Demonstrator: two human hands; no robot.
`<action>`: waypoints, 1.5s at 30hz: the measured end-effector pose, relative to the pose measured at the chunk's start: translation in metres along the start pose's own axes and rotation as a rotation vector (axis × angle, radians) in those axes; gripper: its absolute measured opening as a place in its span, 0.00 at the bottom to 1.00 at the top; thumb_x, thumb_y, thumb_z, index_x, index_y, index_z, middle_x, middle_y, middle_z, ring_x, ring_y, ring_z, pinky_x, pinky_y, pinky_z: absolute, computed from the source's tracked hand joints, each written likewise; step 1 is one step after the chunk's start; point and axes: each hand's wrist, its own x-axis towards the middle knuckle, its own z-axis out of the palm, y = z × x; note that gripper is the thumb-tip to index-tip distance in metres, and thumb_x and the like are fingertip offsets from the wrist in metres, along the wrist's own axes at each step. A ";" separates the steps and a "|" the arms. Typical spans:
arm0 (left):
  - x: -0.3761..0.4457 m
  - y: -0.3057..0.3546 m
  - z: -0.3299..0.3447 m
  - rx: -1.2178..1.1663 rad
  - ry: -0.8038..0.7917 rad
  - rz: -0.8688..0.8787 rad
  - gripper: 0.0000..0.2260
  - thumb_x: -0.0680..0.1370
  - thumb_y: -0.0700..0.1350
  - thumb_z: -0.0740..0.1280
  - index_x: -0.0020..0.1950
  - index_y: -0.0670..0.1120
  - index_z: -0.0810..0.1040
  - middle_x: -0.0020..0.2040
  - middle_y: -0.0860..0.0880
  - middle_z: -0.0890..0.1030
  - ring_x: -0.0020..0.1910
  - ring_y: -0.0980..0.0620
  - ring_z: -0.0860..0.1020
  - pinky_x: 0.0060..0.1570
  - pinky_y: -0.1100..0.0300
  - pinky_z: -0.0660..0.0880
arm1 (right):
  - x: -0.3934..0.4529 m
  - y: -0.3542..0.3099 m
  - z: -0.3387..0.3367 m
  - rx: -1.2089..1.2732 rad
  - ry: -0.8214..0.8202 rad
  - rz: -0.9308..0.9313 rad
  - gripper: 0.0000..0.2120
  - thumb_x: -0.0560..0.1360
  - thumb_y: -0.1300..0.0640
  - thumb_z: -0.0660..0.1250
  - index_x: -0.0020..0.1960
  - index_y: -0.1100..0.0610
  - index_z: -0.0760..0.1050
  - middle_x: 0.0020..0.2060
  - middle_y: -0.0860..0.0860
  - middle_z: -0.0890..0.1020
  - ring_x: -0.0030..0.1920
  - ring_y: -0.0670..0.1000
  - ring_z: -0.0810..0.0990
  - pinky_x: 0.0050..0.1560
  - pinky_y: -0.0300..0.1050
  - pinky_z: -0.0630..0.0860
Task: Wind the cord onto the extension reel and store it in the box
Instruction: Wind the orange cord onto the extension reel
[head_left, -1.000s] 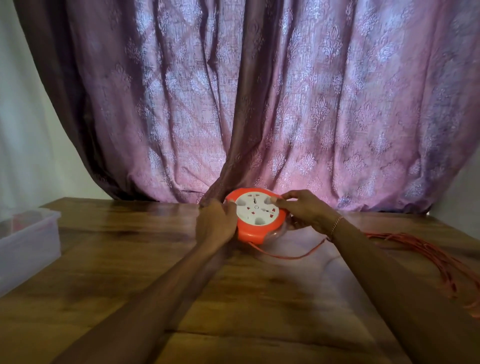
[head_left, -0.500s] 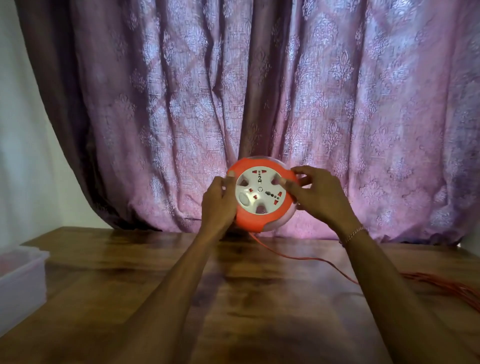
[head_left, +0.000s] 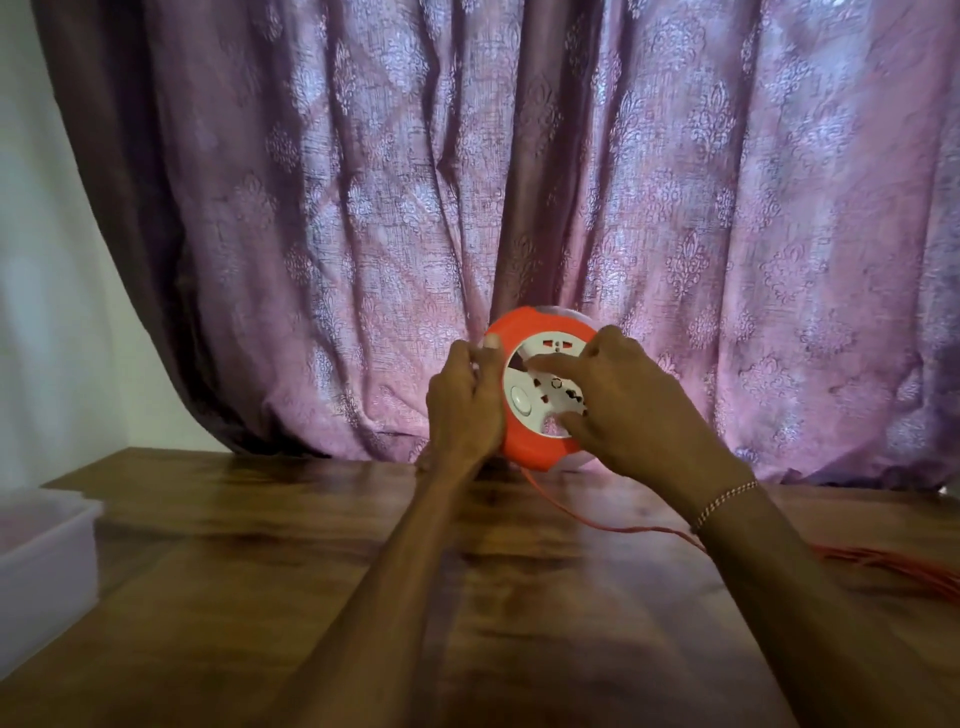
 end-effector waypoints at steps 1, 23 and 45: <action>0.002 0.001 -0.002 -0.004 0.003 0.005 0.18 0.80 0.61 0.56 0.39 0.50 0.69 0.34 0.50 0.78 0.35 0.50 0.77 0.35 0.50 0.74 | 0.000 -0.001 -0.001 0.012 0.006 0.010 0.30 0.73 0.48 0.71 0.71 0.35 0.65 0.62 0.55 0.70 0.63 0.58 0.71 0.57 0.57 0.76; -0.004 0.031 0.003 0.026 -0.026 0.098 0.17 0.80 0.60 0.57 0.36 0.52 0.67 0.31 0.54 0.78 0.34 0.51 0.78 0.37 0.48 0.76 | 0.005 0.013 0.000 0.323 0.327 0.282 0.24 0.72 0.37 0.65 0.55 0.55 0.81 0.43 0.53 0.86 0.51 0.57 0.83 0.57 0.48 0.73; 0.000 0.038 -0.001 -0.028 -0.025 0.160 0.16 0.82 0.57 0.57 0.35 0.53 0.66 0.30 0.54 0.75 0.30 0.57 0.74 0.32 0.54 0.72 | -0.017 -0.001 -0.027 -0.059 0.059 -0.012 0.30 0.73 0.56 0.68 0.68 0.30 0.67 0.68 0.51 0.70 0.69 0.56 0.69 0.58 0.55 0.76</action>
